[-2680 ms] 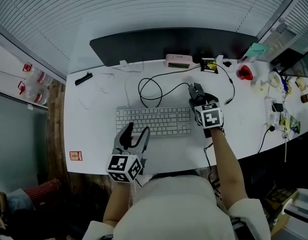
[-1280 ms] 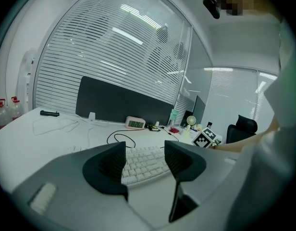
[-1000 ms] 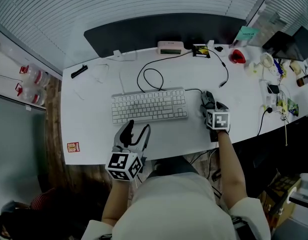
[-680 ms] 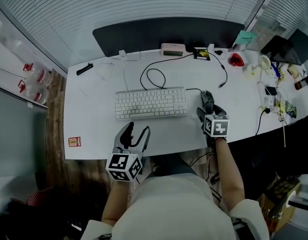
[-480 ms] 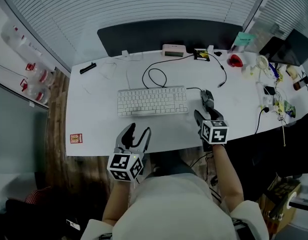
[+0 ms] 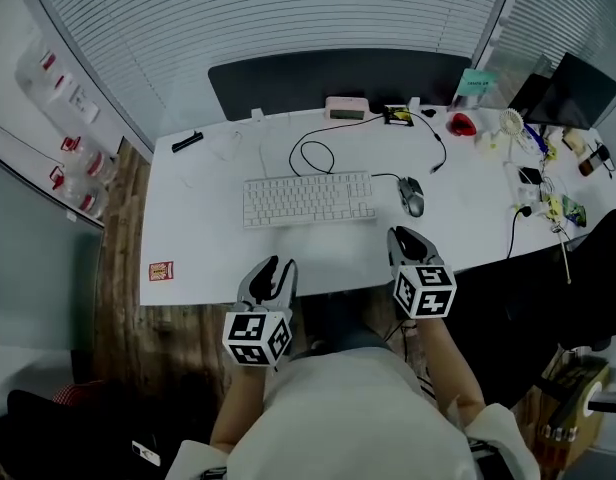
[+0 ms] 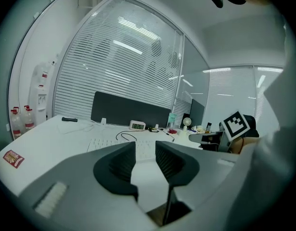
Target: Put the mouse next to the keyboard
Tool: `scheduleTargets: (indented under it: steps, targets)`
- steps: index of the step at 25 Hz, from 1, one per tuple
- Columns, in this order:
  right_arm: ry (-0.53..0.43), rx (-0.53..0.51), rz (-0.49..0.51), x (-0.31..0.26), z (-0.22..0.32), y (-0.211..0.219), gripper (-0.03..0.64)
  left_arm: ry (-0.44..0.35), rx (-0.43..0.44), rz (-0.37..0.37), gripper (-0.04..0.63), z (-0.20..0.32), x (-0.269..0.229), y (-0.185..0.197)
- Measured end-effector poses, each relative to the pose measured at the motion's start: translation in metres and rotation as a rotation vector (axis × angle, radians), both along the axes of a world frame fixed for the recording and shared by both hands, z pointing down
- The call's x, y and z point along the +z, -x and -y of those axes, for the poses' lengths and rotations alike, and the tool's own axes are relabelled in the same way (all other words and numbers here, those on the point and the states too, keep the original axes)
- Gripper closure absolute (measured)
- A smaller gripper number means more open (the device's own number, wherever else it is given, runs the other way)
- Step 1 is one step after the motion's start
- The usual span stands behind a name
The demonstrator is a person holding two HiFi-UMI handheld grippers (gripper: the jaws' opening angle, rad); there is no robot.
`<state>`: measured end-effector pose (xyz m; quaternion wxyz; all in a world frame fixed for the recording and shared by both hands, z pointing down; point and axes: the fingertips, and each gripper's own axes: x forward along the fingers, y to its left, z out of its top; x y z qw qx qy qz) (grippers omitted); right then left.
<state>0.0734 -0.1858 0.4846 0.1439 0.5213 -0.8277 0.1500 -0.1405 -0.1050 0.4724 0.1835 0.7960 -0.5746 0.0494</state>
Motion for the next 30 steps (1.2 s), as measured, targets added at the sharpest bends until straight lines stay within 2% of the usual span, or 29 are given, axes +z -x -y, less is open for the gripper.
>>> scheduleTargets:
  steps: [8,14,30]
  targets:
    - [-0.116,-0.051,0.014,-0.034,-0.05,0.022,0.612,-0.011,-0.012,0.024,0.543,-0.028,-0.004,0.0]
    - [-0.155,-0.092,0.047,-0.047,-0.077,0.038,0.614,-0.022,-0.017,0.028,0.582,-0.045,-0.005,0.001]
    - [-0.194,-0.115,0.052,-0.054,-0.09,0.044,0.615,-0.028,-0.003,0.026,0.585,-0.055,-0.009,-0.001]
